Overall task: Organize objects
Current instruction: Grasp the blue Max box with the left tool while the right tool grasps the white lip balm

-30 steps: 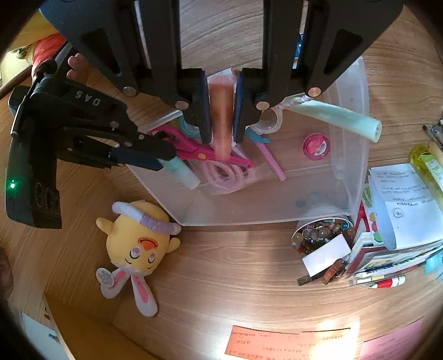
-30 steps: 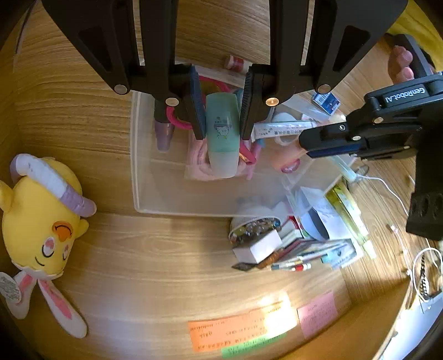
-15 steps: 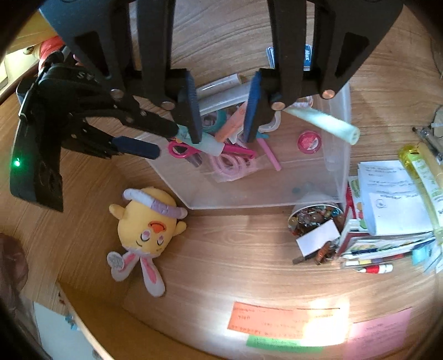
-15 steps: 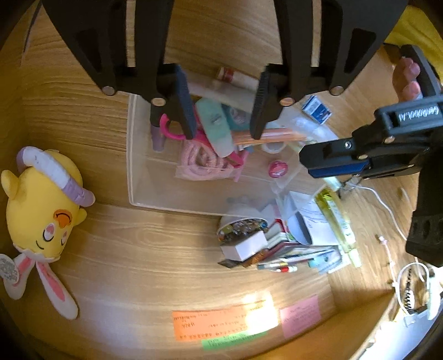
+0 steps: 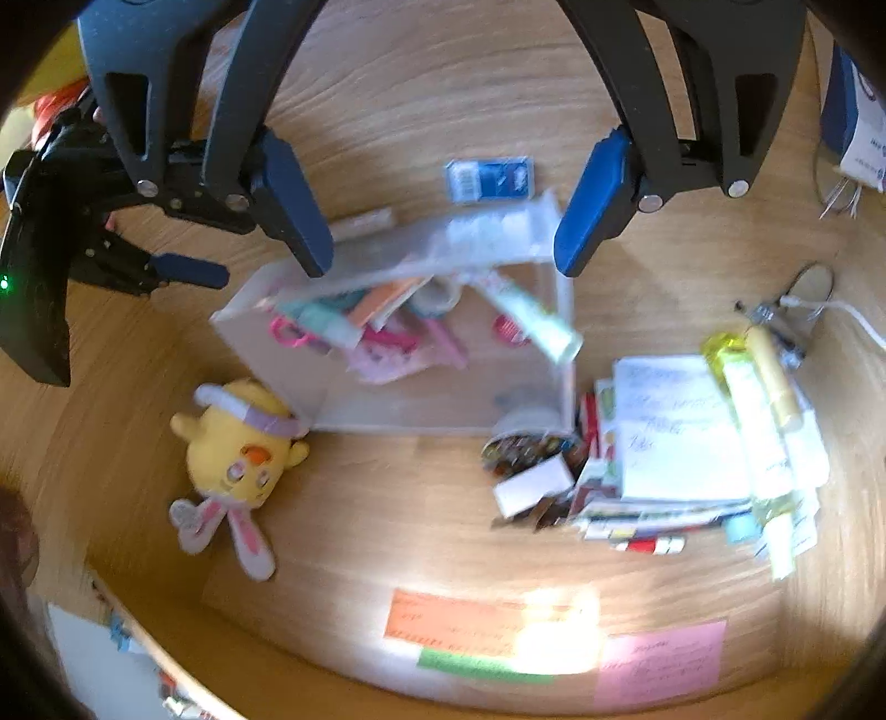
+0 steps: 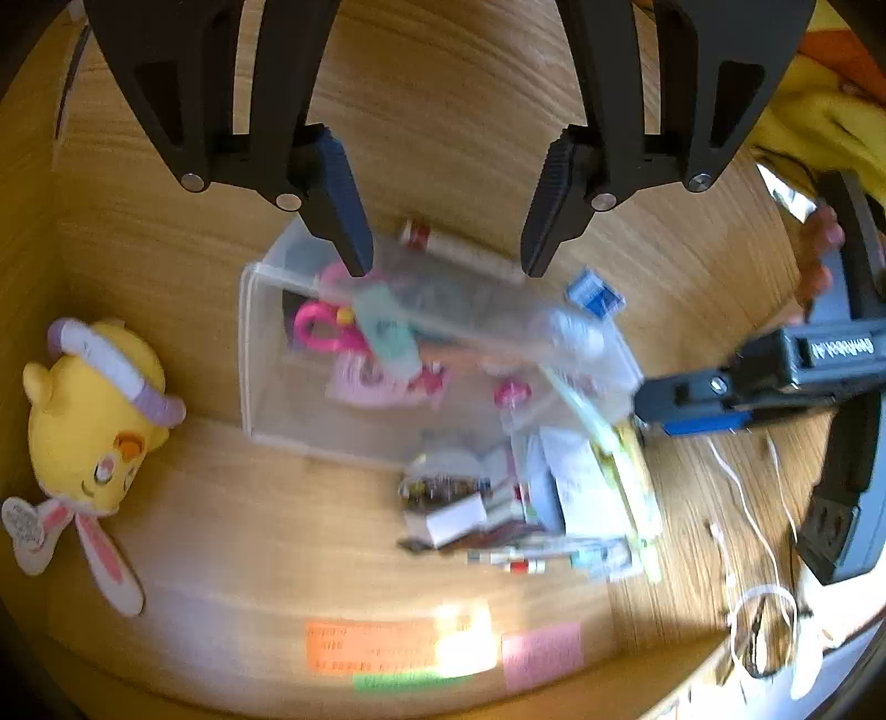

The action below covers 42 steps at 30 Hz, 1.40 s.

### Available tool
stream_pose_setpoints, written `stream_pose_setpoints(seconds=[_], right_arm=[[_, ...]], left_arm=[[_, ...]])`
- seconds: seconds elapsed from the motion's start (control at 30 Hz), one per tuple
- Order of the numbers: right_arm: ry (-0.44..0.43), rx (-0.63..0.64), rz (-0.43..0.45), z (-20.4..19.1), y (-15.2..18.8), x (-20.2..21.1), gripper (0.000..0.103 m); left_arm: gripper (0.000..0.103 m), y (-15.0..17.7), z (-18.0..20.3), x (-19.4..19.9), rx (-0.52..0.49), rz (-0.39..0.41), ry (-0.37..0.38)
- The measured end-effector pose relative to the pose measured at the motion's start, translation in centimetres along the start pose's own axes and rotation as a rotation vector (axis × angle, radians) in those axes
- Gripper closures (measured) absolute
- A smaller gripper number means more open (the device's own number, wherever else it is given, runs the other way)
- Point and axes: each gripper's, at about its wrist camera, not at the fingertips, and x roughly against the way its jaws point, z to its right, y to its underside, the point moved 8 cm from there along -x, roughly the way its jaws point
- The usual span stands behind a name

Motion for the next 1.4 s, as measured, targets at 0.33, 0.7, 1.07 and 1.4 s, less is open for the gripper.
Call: stream_pose_setpoints(seconds=[0.33, 0.7, 1.07, 1.4], right_arm=[[0.041, 0.007, -0.106, 0.3, 1.4, -4.8, 0.049], [-0.087, 0.014, -0.124, -2.6, 2.3, -5.1, 0.049], [-0.068, 0.093, -0.145, -3.9, 1.3, -7.2, 0.056], [-0.099, 0.136, -0.125, -5.5, 2.3, -5.9, 0.089]], left_arm=[[0.019, 5.2, -1.7, -4.4, 0.033, -0.215, 0.0], [0.019, 6.1, -2.0, -7.0, -0.006, -0.271, -0.052], [0.039, 6.2, -1.2, -7.3, -0.095, -0.229, -0.116], [0.055, 5.9, -1.6, -6.2, -0.056, -0.202, -0.078]])
